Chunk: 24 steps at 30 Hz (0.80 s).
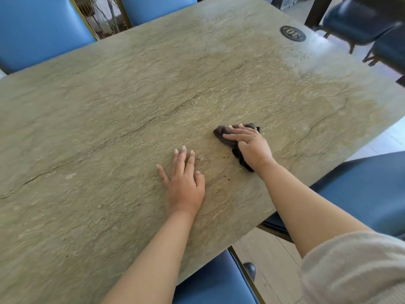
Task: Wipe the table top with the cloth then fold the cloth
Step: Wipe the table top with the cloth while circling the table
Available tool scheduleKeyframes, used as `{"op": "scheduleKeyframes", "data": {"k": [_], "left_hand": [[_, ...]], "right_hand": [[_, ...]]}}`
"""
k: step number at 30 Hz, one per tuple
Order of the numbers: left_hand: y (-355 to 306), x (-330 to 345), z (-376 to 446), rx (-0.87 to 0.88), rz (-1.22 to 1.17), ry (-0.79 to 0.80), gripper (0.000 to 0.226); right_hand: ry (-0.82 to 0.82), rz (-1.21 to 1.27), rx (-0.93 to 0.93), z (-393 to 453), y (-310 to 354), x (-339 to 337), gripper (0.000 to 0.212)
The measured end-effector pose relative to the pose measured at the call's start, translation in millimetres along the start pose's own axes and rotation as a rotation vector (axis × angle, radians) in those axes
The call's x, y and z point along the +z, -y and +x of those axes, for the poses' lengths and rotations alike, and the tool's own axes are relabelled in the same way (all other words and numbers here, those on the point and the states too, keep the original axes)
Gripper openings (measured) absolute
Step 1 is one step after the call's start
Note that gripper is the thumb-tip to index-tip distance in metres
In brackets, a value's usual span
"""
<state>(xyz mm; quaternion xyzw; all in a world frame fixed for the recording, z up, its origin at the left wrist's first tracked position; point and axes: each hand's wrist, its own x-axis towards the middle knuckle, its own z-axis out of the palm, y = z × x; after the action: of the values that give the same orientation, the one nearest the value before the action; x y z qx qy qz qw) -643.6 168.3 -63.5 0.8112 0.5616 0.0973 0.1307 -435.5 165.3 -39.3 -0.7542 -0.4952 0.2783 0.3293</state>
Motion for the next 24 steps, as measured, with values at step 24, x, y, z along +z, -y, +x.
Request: {"op": "scheduleKeyframes", "data": {"k": [24], "left_hand": [[38, -13, -18, 0.185, -0.365, 0.0, 0.056]], "right_hand": [[0.059, -0.165, 0.087, -98, 24, 18, 0.06]]}}
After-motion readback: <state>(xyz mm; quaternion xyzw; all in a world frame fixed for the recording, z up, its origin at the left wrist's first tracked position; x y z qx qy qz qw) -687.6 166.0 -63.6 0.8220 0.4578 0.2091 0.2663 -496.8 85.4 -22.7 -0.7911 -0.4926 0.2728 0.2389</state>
